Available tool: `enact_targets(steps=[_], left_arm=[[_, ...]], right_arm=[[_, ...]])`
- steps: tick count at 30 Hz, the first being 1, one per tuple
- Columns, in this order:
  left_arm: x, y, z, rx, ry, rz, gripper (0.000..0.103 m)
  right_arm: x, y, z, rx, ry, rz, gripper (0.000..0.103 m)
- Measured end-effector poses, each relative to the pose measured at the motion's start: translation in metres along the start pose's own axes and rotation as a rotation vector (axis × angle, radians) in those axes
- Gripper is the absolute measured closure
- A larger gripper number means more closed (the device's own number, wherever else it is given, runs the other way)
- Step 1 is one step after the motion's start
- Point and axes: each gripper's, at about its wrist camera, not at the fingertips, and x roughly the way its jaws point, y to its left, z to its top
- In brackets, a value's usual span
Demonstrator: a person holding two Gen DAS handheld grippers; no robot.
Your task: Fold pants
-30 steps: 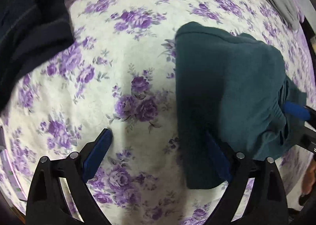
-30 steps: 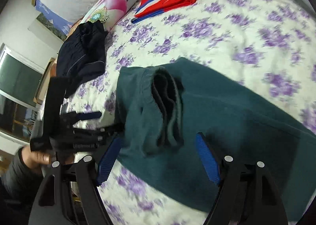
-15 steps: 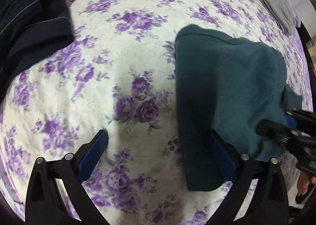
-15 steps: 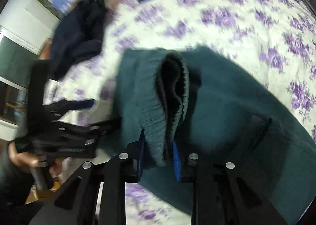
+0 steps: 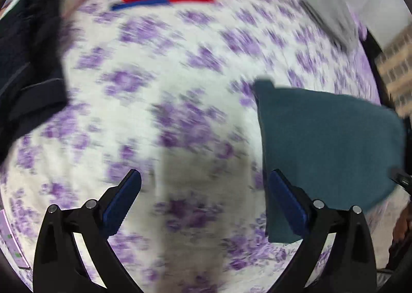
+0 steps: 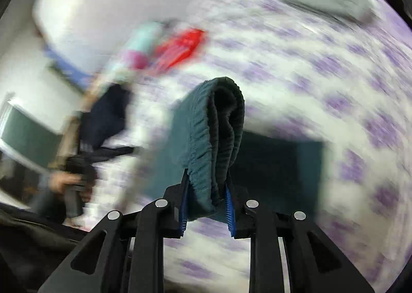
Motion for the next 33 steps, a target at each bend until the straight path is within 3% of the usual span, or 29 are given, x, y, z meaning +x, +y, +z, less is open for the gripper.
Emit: enact_targets(steps=[3,7,12,17,20,22,25,29,33], left_arm=[[0.021,-0.027,-0.003,0.063,0.041,0.017,0.006],[0.036,-0.060,-0.004,0.160,0.076,0.029,0.006],[0.042,-0.074,-0.003,0.166,0.096,0.003,0.006],[0.047,-0.077,-0.008,0.165,0.109,0.014,0.006],[0.051,-0.082,-0.012,0.173,0.132,0.004,0.006],[0.052,-0.084,-0.011,0.169,0.150,0.010,0.006],[0.038,-0.084,-0.005,0.139,0.108,-0.041,0.006],[0.041,-0.085,0.000,0.143,0.113,-0.030,0.006],[0.061,-0.097,-0.003,0.147,0.159,-0.035,0.006]], right_arm=[[0.030,-0.047,-0.021,0.140,0.082,-0.092,0.075],[0.025,-0.051,-0.027,0.179,0.023,-0.040,0.057],[0.001,-0.058,-0.011,0.197,-0.059,-0.018,0.056],[0.037,-0.056,0.014,0.164,-0.021,-0.086,0.057],[0.055,-0.054,0.019,0.168,0.026,-0.136,0.083],[0.044,-0.047,0.022,0.160,0.004,-0.104,0.083],[0.010,-0.032,0.024,0.112,-0.055,-0.057,0.084],[0.000,-0.047,0.025,0.117,-0.066,-0.114,0.083],[0.046,-0.086,0.017,0.183,0.003,-0.247,0.053]])
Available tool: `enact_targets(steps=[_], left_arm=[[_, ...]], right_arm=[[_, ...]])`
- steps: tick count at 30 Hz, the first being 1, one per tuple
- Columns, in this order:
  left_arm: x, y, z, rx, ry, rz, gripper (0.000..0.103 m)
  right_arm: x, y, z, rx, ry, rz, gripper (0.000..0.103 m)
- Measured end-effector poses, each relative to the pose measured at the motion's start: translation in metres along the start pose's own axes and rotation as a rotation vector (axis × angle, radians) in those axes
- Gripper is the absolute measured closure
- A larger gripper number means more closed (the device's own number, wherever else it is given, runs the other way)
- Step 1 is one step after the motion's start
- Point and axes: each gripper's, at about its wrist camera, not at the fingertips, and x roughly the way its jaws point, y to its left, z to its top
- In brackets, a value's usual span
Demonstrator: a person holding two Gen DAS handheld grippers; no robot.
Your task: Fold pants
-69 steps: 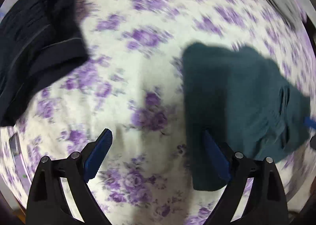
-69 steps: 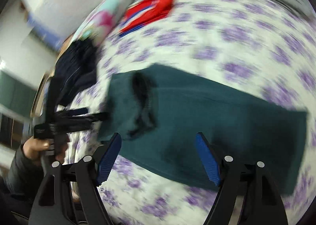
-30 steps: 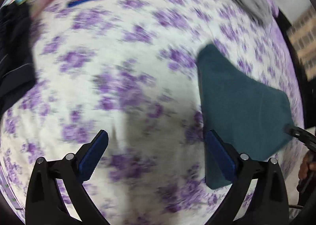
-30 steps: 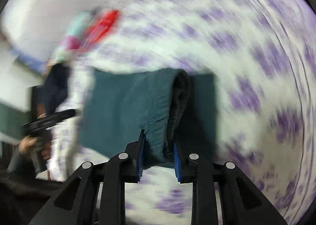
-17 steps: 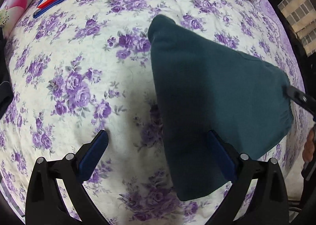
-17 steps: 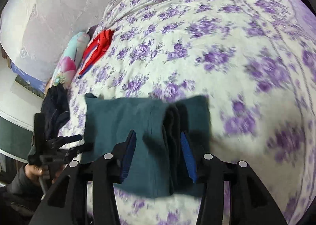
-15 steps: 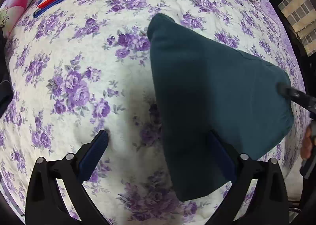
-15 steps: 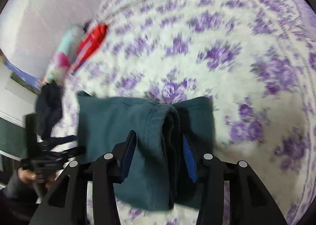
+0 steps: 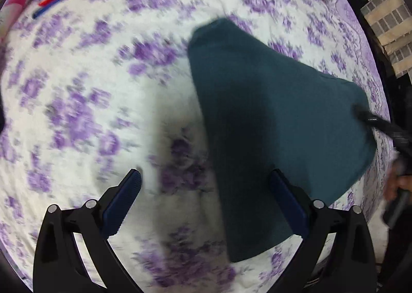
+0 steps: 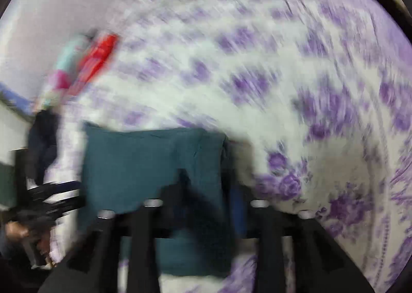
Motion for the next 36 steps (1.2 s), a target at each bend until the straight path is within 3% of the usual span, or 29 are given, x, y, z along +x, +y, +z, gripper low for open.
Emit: enact_targets(steps=[2,4,7,9,11,12,15,19,23,24,25,26,27,31,33,34,36], left_arm=[[0.007,-0.009,-0.001,0.034,0.001,0.048,0.005],[0.005,-0.010,0.000,0.036,-0.006,0.039,0.005],[-0.005,-0.004,0.002,0.031,-0.010,0.027,0.006],[-0.012,0.000,0.002,0.034,-0.038,0.019,0.006],[-0.003,0.001,0.001,0.051,-0.011,0.054,0.006],[0.007,-0.001,0.000,0.073,0.027,0.076,0.004],[0.004,-0.004,0.003,0.076,0.026,0.073,0.005],[-0.014,-0.003,0.020,0.079,-0.006,0.043,0.006],[-0.031,0.002,0.044,0.022,-0.060,0.009,0.006],[-0.034,0.002,0.045,0.016,-0.079,0.004,0.006],[-0.037,0.000,0.052,0.016,-0.099,-0.001,0.006],[-0.038,-0.003,0.057,0.019,-0.114,0.007,0.006],[-0.037,-0.006,0.062,0.022,-0.122,0.019,0.006],[-0.026,-0.009,0.074,0.001,-0.114,0.080,0.006],[-0.012,-0.005,0.077,-0.016,-0.094,0.104,0.006],[0.000,-0.004,0.079,-0.011,-0.085,0.152,0.006],[0.010,0.006,0.075,-0.011,-0.050,0.189,0.005]], right_arm=[[-0.004,-0.002,-0.001,0.025,-0.019,0.015,0.050],[-0.019,0.001,-0.004,0.015,-0.044,0.019,0.040],[-0.042,-0.002,-0.015,0.018,-0.067,0.004,0.036],[-0.041,-0.006,-0.027,0.019,-0.017,0.030,0.036],[-0.024,-0.003,-0.042,-0.040,0.080,-0.069,0.035],[-0.017,-0.003,-0.049,-0.062,0.098,-0.092,0.033],[-0.025,0.002,-0.047,-0.065,0.090,-0.097,0.032],[-0.036,0.008,-0.041,-0.071,0.062,-0.094,0.032],[-0.055,0.019,-0.031,-0.018,-0.077,-0.081,0.032],[-0.061,0.023,-0.027,-0.012,-0.129,-0.075,0.035],[-0.068,0.027,-0.025,-0.007,-0.185,-0.063,0.054],[-0.074,0.033,-0.020,-0.005,-0.230,-0.023,0.067],[-0.074,0.038,-0.015,-0.016,-0.235,0.028,0.085],[-0.053,0.056,0.004,-0.078,-0.177,0.093,0.089],[-0.036,0.043,0.012,-0.049,-0.147,0.025,0.093],[-0.027,0.030,0.014,-0.010,-0.139,-0.007,0.103],[-0.006,0.003,0.014,0.072,-0.102,0.002,0.103]])
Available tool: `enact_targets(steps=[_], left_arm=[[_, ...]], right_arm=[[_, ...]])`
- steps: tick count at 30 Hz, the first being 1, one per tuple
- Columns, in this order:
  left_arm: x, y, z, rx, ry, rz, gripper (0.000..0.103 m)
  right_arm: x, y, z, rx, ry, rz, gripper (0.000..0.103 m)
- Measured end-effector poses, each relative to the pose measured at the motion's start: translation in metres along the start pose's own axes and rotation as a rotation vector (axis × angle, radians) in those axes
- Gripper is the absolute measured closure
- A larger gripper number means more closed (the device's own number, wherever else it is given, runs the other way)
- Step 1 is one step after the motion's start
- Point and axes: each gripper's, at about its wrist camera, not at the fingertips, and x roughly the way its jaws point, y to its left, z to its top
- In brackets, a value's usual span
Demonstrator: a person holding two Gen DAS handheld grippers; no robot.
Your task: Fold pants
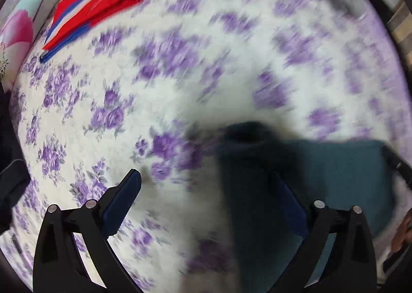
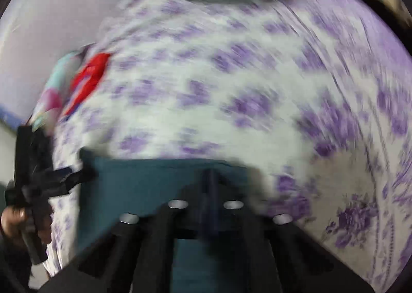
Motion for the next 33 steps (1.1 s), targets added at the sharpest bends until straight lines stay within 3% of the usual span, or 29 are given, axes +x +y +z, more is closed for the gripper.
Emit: enact_targets(steps=[2,3,6,9,11,12,14,15,17,18,22,24,25,27,33], left_arm=[[-0.006,0.006,-0.004,-0.042,-0.002,-0.047,0.006],[-0.011,0.007,-0.006,-0.038,-0.012,-0.062,0.006],[-0.036,0.010,-0.018,-0.011,-0.049,-0.091,0.006],[-0.043,0.012,-0.039,-0.021,-0.046,-0.155,0.006],[-0.020,0.004,-0.053,0.020,0.008,-0.114,0.006],[-0.004,0.002,-0.059,0.045,0.036,-0.083,0.004],[-0.003,0.002,-0.070,0.037,-0.034,-0.076,0.004],[-0.006,0.001,-0.070,0.033,-0.027,-0.077,0.005],[-0.010,0.001,-0.066,0.042,0.035,-0.114,0.005],[-0.012,0.002,-0.064,0.038,0.052,-0.130,0.005],[-0.025,0.014,-0.051,-0.028,0.048,-0.259,0.006],[-0.028,0.015,-0.045,-0.036,0.041,-0.293,0.007],[-0.028,0.014,-0.042,-0.018,0.035,-0.309,0.013],[-0.024,0.009,-0.035,0.016,0.061,-0.323,0.030],[-0.007,0.003,-0.033,0.008,0.116,-0.337,0.031]], right_arm=[[-0.006,0.003,-0.003,0.012,-0.005,0.044,0.103],[-0.014,0.009,-0.006,-0.013,-0.014,0.057,0.097],[-0.043,0.018,-0.017,-0.034,-0.031,0.154,0.097],[-0.051,0.018,-0.039,-0.057,0.039,0.147,0.097],[-0.035,0.007,-0.056,-0.041,0.123,0.057,0.101],[-0.026,-0.002,-0.062,-0.003,0.151,0.057,0.102],[-0.030,-0.003,-0.060,0.053,0.134,0.114,0.097],[-0.037,0.001,-0.057,0.047,0.115,0.148,0.095],[-0.054,0.013,-0.046,-0.014,0.062,0.178,0.060],[-0.059,0.015,-0.041,-0.039,0.045,0.146,0.036],[-0.068,0.008,-0.026,-0.036,-0.018,0.054,0.035],[-0.062,-0.003,-0.026,0.011,-0.014,0.075,0.035],[-0.058,-0.005,-0.028,0.027,-0.009,0.092,0.035],[-0.053,-0.012,-0.033,0.047,-0.001,0.099,0.035],[-0.035,-0.023,-0.048,0.113,0.030,0.133,0.035]])
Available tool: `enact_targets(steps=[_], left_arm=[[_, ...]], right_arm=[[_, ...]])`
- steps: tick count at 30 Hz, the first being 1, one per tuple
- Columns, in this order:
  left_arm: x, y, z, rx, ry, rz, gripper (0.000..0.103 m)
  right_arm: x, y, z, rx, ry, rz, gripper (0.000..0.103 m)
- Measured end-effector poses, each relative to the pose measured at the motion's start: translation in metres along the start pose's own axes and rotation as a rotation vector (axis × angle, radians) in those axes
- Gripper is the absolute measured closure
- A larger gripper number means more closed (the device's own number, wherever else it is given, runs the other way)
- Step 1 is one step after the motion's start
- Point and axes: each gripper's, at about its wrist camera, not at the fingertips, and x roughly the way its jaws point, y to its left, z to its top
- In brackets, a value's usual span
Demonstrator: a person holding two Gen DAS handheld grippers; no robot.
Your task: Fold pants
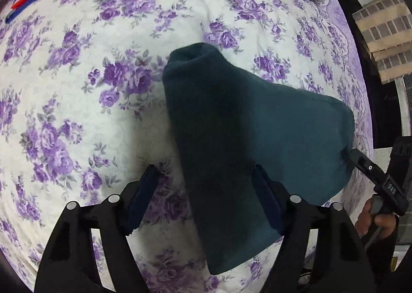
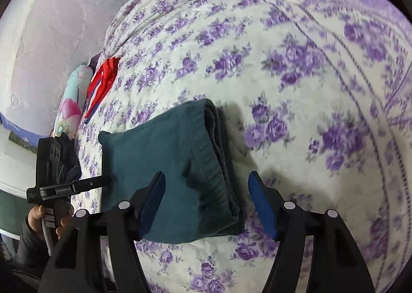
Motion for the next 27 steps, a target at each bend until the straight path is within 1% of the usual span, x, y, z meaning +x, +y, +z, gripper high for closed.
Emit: enact_targets(steps=[4,5,7,8,11,13,14,17,20,21,23,25,27], left_arm=[[0.009,0.001,0.002,-0.006,0.008,-0.013,0.031],[0.008,-0.001,0.003,-0.003,0.006,-0.020,0.033],[0.005,-0.003,0.003,-0.003,0.005,-0.045,0.045],[0.002,-0.002,0.002,-0.011,0.007,-0.071,0.046],[-0.006,0.003,0.000,-0.026,0.013,-0.130,0.046],[-0.004,0.004,-0.001,-0.037,0.030,-0.175,0.046],[-0.003,0.006,-0.002,-0.045,0.037,-0.174,0.046],[0.012,0.011,-0.004,-0.086,0.094,-0.178,0.046],[0.012,0.012,-0.005,-0.081,0.091,-0.179,0.046],[0.013,0.012,-0.004,-0.083,0.093,-0.181,0.045],[0.016,0.012,-0.003,-0.091,0.096,-0.206,0.036],[0.018,0.009,-0.003,-0.094,0.092,-0.234,0.023],[0.019,0.004,-0.003,-0.088,0.076,-0.227,0.022]], right_arm=[[0.009,0.002,0.000,0.006,0.002,0.001,0.035],[0.011,0.004,0.000,-0.005,0.003,0.001,0.035],[0.014,0.005,0.001,-0.003,0.009,0.003,0.035],[0.015,0.005,0.002,0.002,0.012,0.016,0.035],[0.019,0.002,0.004,0.010,0.027,0.035,0.035],[0.022,0.000,0.004,0.016,0.037,0.046,0.035],[0.023,0.000,0.004,0.018,0.041,0.046,0.035],[0.026,0.002,0.005,0.013,0.048,0.046,0.035],[0.026,0.001,0.005,0.010,0.053,0.054,0.035],[0.026,0.000,0.005,0.008,0.056,0.057,0.035],[0.028,-0.001,0.004,0.009,0.064,0.061,0.035],[0.030,-0.002,0.003,0.014,0.066,0.068,0.034],[0.033,-0.001,0.003,0.018,0.061,0.083,0.031]])
